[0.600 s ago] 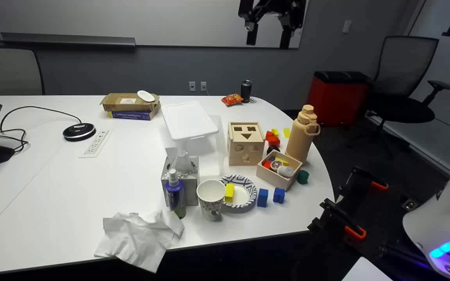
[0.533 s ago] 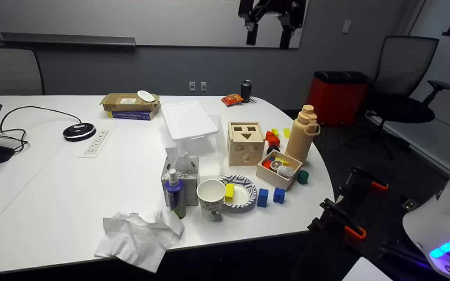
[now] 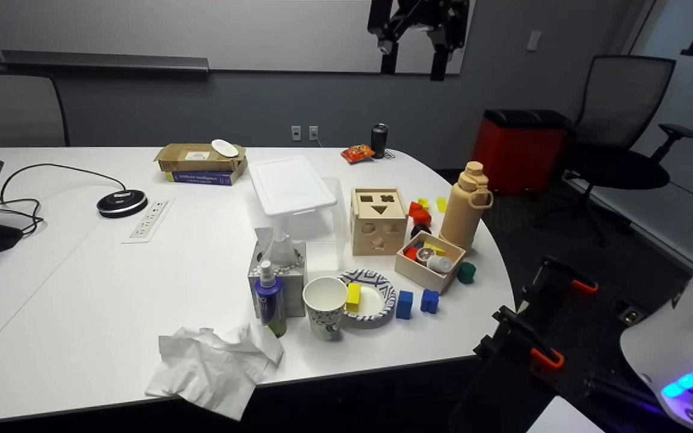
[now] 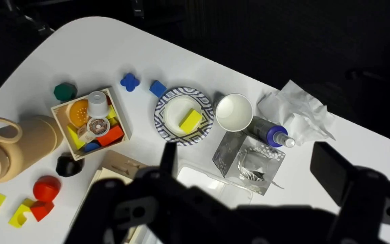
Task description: Close the lid on the clear container.
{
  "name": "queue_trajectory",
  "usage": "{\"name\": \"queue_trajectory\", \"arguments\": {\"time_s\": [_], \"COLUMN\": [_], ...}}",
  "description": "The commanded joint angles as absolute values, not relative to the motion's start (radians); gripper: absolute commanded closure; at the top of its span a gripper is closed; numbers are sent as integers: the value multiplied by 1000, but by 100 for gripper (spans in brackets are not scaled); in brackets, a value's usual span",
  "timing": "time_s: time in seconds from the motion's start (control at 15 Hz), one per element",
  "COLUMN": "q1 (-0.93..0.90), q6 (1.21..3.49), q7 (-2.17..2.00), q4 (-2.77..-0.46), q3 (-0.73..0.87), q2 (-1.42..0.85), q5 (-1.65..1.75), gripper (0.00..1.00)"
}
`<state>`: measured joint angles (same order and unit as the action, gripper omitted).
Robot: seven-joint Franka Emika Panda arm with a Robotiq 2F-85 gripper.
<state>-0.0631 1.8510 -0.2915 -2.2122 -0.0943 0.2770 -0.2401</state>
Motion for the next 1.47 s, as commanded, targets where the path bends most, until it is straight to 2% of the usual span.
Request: {"name": "queue_trajectory", "arguments": {"time_s": [0.0,0.4,0.8,1.4], "q1": [-47,-6,14,-8], "q6": [1791,1755,1759,1738], "q7": [-205,80,351,665], "q4": [-2100,-1813,-1481,-1163], "q3": [-71,0,-14,-88], "q2": [147,-195,-555,-849], "q5": [-197,-59,85,192], "gripper": [0,0,0,0]}}
